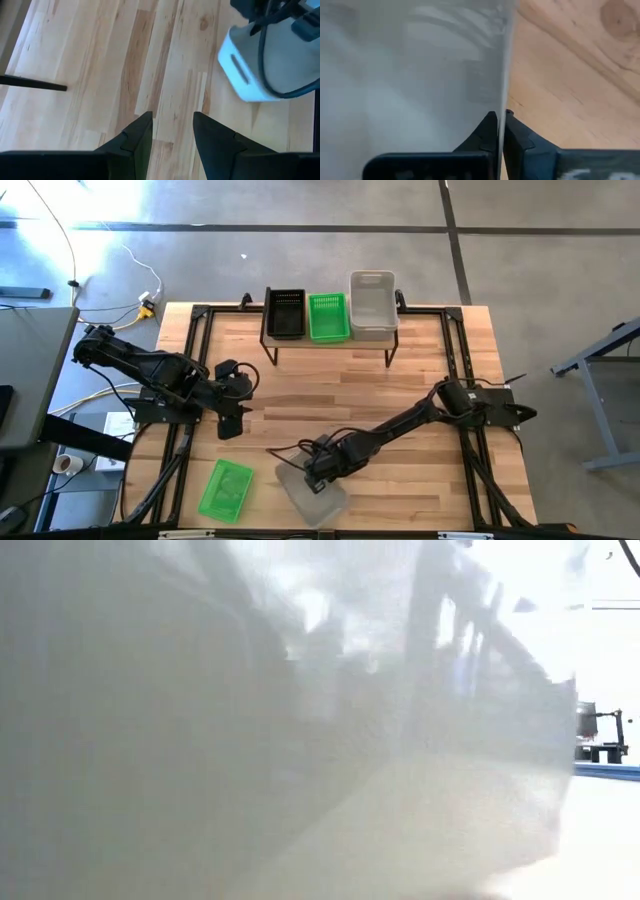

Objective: Stack baskets on shelf by color
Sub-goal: Stack the gray bin on top of the stacked gray bins on the shelf

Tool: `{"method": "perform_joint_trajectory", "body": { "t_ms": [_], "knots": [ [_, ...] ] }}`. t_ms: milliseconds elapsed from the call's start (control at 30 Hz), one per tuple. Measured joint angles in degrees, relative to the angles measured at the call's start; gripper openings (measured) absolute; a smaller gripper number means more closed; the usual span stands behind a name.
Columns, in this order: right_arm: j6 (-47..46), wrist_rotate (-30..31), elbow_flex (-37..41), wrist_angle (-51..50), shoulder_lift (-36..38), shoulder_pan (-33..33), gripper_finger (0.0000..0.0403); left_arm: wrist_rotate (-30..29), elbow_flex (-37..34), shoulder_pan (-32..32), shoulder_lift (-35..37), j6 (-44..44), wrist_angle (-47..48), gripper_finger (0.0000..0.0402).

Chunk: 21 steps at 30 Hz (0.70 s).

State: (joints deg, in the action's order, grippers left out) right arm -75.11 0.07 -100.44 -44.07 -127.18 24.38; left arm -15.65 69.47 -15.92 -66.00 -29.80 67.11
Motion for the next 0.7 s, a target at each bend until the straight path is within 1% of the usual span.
{"method": "perform_joint_trajectory", "body": {
  "t_ms": [333, 467, 700],
  "knots": [
    [2.02, 5.63, -0.11, -4.53, 6.74, -0.46, 0.0000, -0.01, 0.00, 0.00, 0.00, 1.06, -0.04, 0.0131],
    [3.40, 6.35, -0.11, -7.27, 9.66, -1.38, 0.0000, -0.12, 0.00, 0.00, 0.00, 1.50, -0.07, 0.0131],
    [7.26, 10.25, -0.11, -13.32, 16.42, -4.23, 0.0000, -4.99, 0.00, 0.04, 0.00, 2.05, -0.21, 0.0131]
  ]
}}
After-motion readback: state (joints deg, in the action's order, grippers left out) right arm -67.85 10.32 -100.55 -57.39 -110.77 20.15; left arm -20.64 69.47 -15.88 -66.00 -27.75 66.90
